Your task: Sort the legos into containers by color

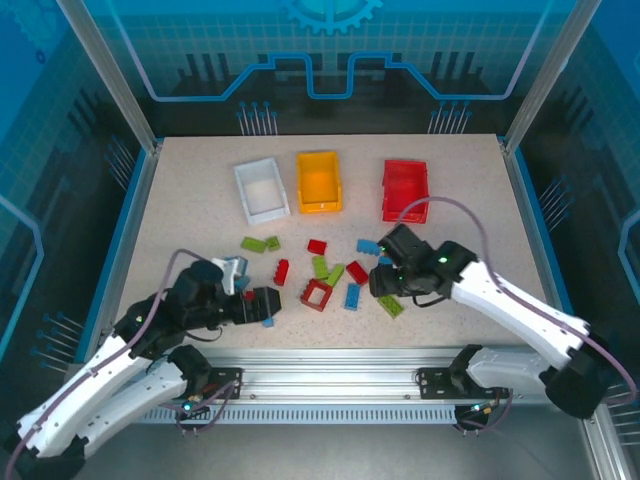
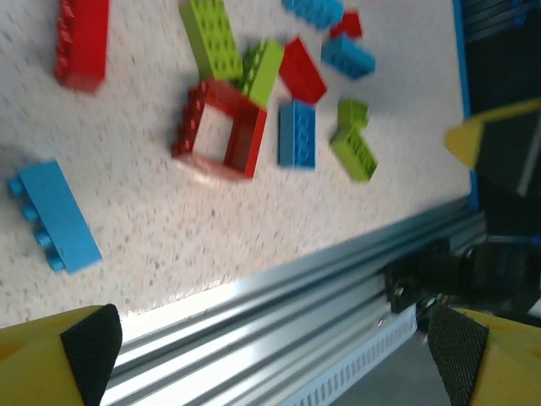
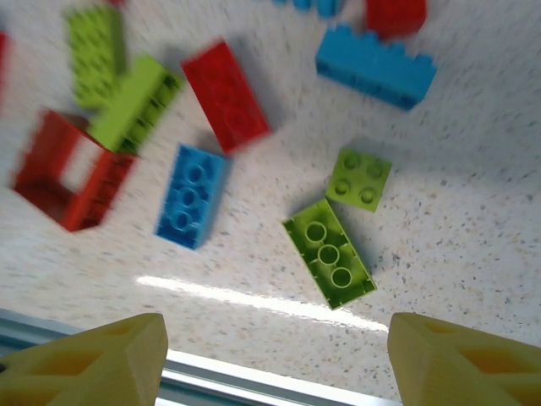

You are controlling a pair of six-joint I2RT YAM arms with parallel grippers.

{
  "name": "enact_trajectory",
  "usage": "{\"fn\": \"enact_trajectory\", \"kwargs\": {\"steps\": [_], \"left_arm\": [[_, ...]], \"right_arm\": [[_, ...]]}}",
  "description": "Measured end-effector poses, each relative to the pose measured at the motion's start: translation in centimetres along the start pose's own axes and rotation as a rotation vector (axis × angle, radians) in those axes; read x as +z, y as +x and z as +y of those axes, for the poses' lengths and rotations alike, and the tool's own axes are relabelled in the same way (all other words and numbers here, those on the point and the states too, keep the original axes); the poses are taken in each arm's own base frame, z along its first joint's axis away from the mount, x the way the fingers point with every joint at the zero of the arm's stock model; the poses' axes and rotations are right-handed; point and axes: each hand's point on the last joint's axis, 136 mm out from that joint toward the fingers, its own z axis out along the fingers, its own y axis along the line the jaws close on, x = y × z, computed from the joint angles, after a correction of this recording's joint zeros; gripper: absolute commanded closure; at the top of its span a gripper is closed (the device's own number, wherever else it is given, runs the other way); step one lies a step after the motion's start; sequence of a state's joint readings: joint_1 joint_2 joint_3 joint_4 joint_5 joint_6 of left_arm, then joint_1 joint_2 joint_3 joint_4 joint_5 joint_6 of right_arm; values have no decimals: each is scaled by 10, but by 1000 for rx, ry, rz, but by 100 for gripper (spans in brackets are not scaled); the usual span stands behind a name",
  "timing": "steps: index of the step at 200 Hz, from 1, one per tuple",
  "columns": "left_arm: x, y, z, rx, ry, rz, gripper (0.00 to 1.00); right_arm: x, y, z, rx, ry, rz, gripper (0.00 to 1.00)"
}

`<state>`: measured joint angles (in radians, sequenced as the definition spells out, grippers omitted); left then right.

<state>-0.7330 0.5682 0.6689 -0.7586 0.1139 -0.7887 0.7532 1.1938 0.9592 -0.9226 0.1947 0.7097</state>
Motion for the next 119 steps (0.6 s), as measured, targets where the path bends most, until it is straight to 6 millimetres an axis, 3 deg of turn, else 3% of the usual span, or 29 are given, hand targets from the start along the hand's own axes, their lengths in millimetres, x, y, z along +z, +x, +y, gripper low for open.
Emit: {"fn": "enact_trajectory", "kwargs": {"steps": [23,41,70,119], "left_arm": [[22,29,-7,118,-37,67,2],[37,37,-15,178,-65,66,3],[57,31,-24,182,-80,13,3],[62,19,-38,173,-41,-47,4]], "right_arm": [[32,16,-8,-49,61,86,28],[46,21,-10,-69,69,117,29],[68,27,-13,-81,80,170,32],[91,32,-27,-57,124,237,36]]}}
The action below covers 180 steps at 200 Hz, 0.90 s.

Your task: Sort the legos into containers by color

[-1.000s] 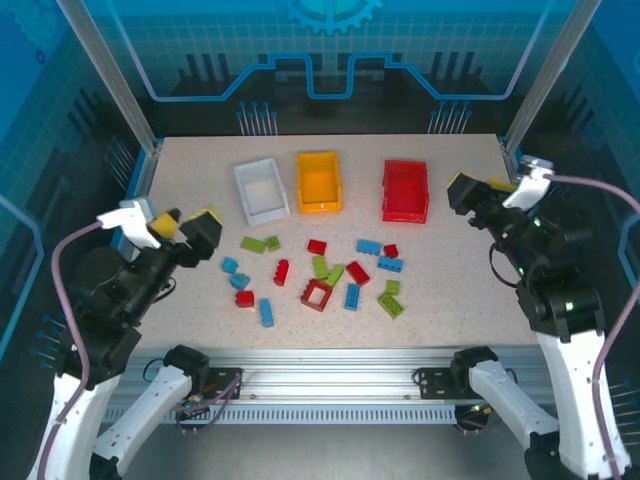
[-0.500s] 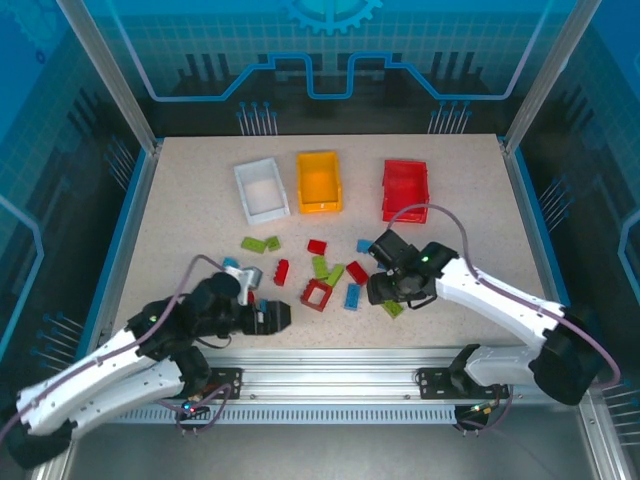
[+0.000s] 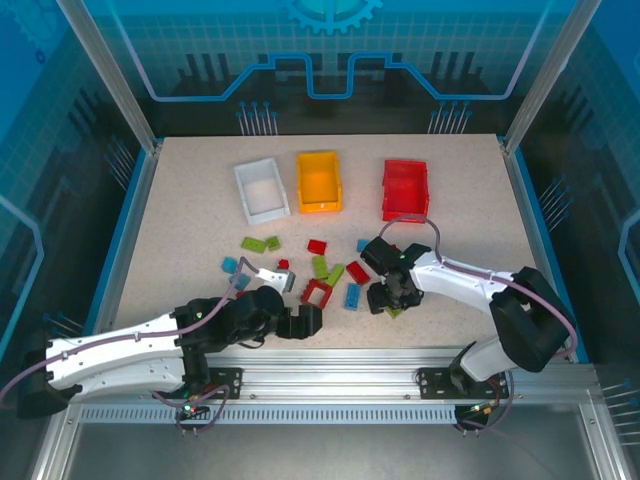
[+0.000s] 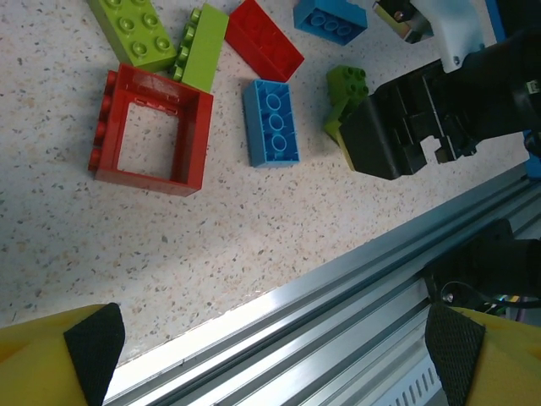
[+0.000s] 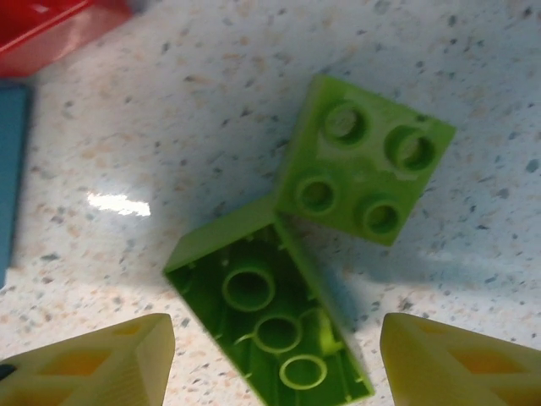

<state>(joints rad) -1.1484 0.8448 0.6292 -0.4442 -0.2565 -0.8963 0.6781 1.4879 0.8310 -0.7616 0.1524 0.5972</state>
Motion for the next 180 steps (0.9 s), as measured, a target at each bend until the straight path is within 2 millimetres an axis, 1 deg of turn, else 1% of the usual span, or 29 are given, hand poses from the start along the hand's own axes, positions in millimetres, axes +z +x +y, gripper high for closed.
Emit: {"fn": "enact_trajectory", "kwargs": {"steps": [12,25,56,79,103,115,123,135,142,155,164,180], "left_arm": [[0,-2,-2,-2,7,-6,3],[0,-2,-3,-3,11,-9,3],[0,-4,-5,-9,21,-16,3],[0,-4,-5,-9,21,-16,3],[0,-4,-5,-8,20,-17,4],[0,-5,-4,-8,15,-22,3],[-1,-7,-5,-7,10,-28,2],[-3,-14,-8,-5,-1,-34,2],[-3,-20,-12,-10,0,-40,2],[-4,-41,-21,-32,-5,-61,1],[-4,-60,-29,-39,-5,-81,1],[-3,-91,-44,-40,7,-111,1]], "right_arm": [[2,-3,-2,4,0,-1,39],[4,-5,-3,1,1,0,46],[13,-5,-1,-14,-2,19,59],[14,-6,0,-15,-6,16,68],[8,-7,1,-24,-2,1,70],[-4,-8,3,-32,-3,-22,70],[-17,-13,6,-33,-17,-54,70],[-44,-27,9,-22,-45,-125,70],[-63,-40,10,-9,-67,-178,70],[-91,-62,7,21,-96,-256,71],[-110,-83,0,60,-107,-310,71],[-126,-113,-21,126,-95,-365,71]]}}
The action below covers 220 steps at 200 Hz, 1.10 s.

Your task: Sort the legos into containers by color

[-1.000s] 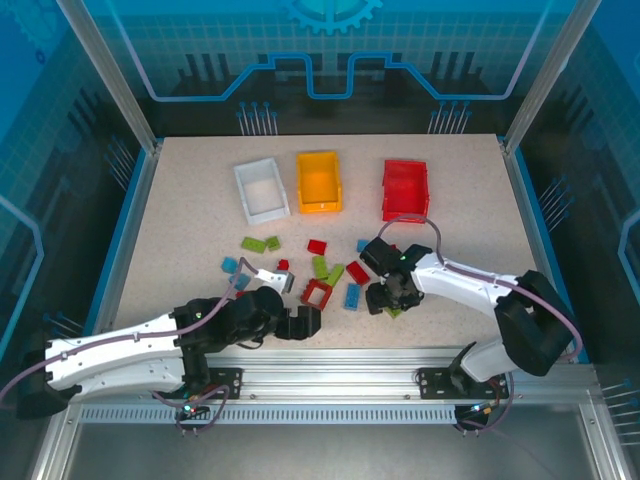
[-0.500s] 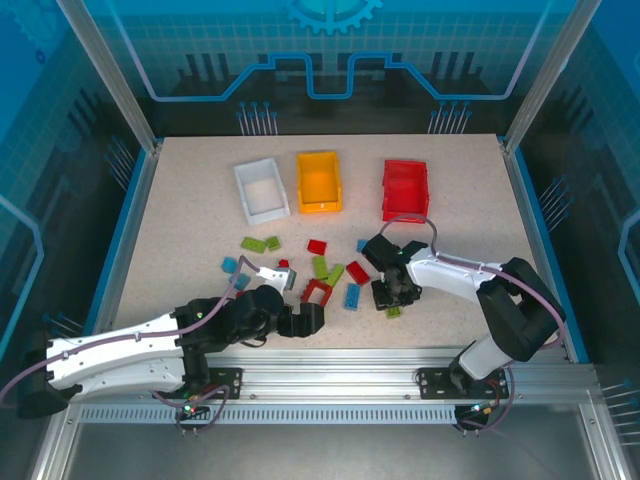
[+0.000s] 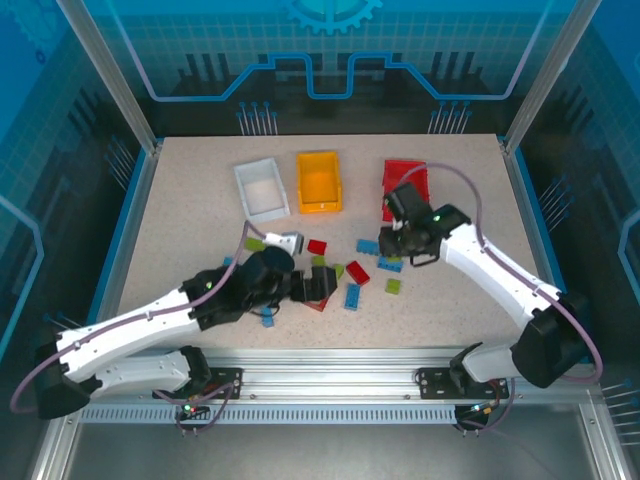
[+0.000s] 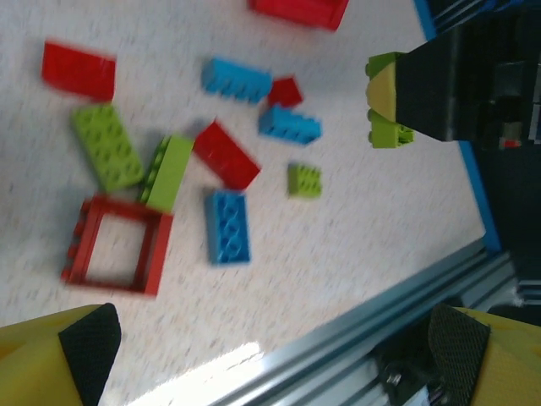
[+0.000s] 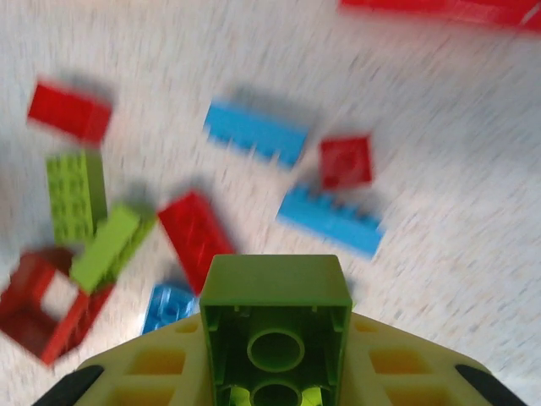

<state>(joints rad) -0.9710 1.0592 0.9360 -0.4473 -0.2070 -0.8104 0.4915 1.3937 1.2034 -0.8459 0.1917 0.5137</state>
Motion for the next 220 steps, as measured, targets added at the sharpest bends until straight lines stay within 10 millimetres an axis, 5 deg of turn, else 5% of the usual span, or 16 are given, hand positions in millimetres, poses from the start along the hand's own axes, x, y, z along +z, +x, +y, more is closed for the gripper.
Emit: {"fn": "enact_trajectory", "kwargs": {"steps": [48,96,159,220], "left_arm": [[28,-83,-27,-13,36,-55,1],[75,-106,-16,-25,27,-14,1],[87,-106,-23,-24,77,5,2],[86,-107,-28,-21,104,5,5]], "right_arm": [[44,-82,-52,140,108,-11,74],[111,-137,-80,194,151,23,73],[154,-146,-84,207,158,94,56],[146,-146,-79,192,158,89,49]]}}
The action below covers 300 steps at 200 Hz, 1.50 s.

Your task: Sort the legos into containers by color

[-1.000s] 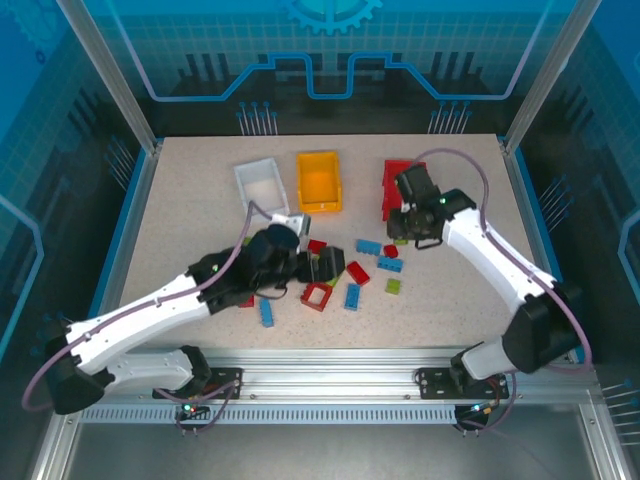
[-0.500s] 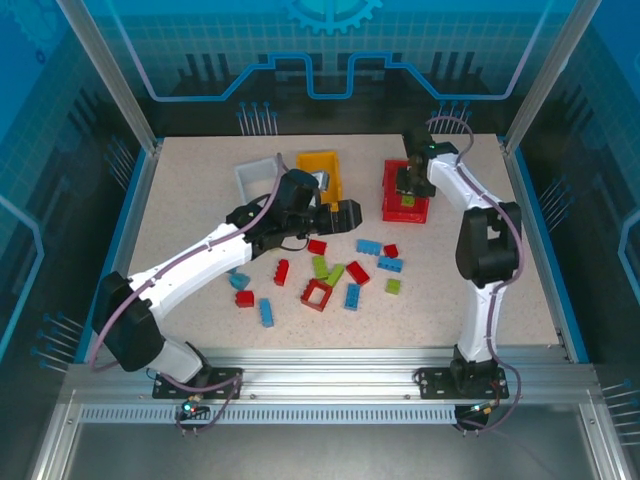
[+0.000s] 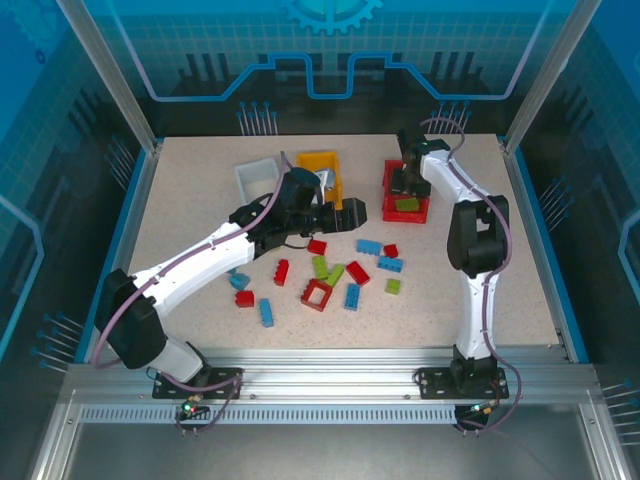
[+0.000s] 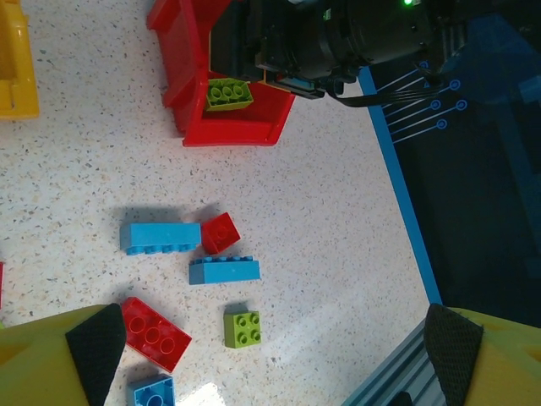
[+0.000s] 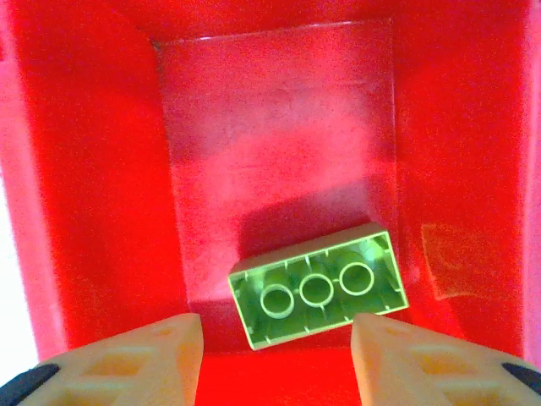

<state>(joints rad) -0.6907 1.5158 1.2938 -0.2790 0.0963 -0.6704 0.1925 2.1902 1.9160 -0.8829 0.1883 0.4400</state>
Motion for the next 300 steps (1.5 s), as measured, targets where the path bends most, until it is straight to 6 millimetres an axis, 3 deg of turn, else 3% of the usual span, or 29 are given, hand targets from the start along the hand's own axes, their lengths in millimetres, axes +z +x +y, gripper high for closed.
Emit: {"fn": "enact_trajectory", "kwargs": {"steps": [19,39,65,82,102,135,148,162,189,215,247,284,300], "left_arm": [[0,0,-1,1,3,3,6],[-2,1,-1,16,3,7,8],[-12,6,3,54,-47,15,11],[-23,17,9,83,-107,36,15],[-32,38,28,101,-189,77,20],[-34,99,92,94,-367,223,25],[-34,122,116,90,-427,282,27],[-33,136,132,90,-468,322,31],[-17,142,150,95,-507,361,39],[-4,146,167,93,-537,395,41],[6,155,175,107,-539,437,42],[14,161,180,129,-532,466,54],[17,163,182,145,-531,476,64]], "right_arm": [[-26,-1,4,-12,-7,-47,50],[-74,3,11,-29,-41,-130,50],[-143,34,21,-72,-119,-265,49],[-179,81,36,-145,-204,-327,49],[-195,154,56,-266,-324,-327,50],[-182,279,68,-457,-502,-245,50],[-175,315,67,-513,-554,-209,50],[-170,338,66,-538,-586,-183,50],[-164,354,70,-532,-600,-163,50],[-163,352,76,-498,-603,-171,51],[-158,351,81,-482,-594,-167,51],[-154,350,81,-466,-574,-167,52],[-154,349,80,-459,-573,-169,52]]}}
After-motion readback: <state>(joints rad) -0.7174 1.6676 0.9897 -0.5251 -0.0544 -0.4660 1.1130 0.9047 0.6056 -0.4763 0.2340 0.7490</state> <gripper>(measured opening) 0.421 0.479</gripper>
